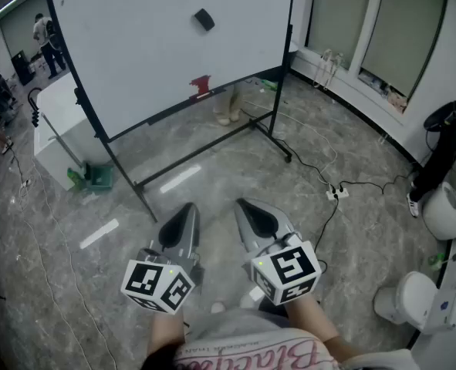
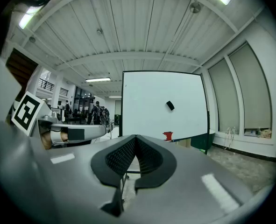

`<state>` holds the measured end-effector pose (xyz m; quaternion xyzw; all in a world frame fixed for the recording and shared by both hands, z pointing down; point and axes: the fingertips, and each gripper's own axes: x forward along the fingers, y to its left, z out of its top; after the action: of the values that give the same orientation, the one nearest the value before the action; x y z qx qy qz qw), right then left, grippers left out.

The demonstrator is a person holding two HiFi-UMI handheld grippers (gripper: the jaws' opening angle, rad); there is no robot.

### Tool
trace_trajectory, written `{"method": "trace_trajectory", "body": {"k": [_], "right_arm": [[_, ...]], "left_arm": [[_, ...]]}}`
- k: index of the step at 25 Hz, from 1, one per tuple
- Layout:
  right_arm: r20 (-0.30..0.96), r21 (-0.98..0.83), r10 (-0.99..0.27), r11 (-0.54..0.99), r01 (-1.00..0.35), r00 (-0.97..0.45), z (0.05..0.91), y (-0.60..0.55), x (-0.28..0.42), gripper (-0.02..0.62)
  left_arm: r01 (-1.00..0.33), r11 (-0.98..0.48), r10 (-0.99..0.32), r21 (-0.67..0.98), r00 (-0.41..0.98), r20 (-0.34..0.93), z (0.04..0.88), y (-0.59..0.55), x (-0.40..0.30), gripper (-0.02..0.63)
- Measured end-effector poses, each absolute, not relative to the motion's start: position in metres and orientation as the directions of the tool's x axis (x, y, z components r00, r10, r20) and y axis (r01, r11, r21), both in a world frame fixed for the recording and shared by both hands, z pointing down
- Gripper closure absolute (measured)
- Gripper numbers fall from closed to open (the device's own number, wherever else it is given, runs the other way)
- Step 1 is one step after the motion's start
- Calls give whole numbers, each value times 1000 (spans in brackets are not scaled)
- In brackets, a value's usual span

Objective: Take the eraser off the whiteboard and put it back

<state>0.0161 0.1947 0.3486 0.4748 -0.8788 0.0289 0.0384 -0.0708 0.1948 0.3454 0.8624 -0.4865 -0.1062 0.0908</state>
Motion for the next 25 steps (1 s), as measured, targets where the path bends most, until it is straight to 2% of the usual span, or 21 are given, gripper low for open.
{"method": "trace_trajectory", "body": {"k": [7,14,25], "right_arm": [[81,-3,-841,536,-844,-535,343,179,22,595],[51,16,-837,546,-837,-545,329,171,22,595],[56,-3,-811,584,-812,-583,334,154,37,594]], "left_arm": [[-821,-517,-855,241,510,-94,341,178,-64,606],[-809,-573,-819,128,567,-88,328,158,-47,606],[-819,-559,-829,125,554,-79,326,149,-24,606]]}}
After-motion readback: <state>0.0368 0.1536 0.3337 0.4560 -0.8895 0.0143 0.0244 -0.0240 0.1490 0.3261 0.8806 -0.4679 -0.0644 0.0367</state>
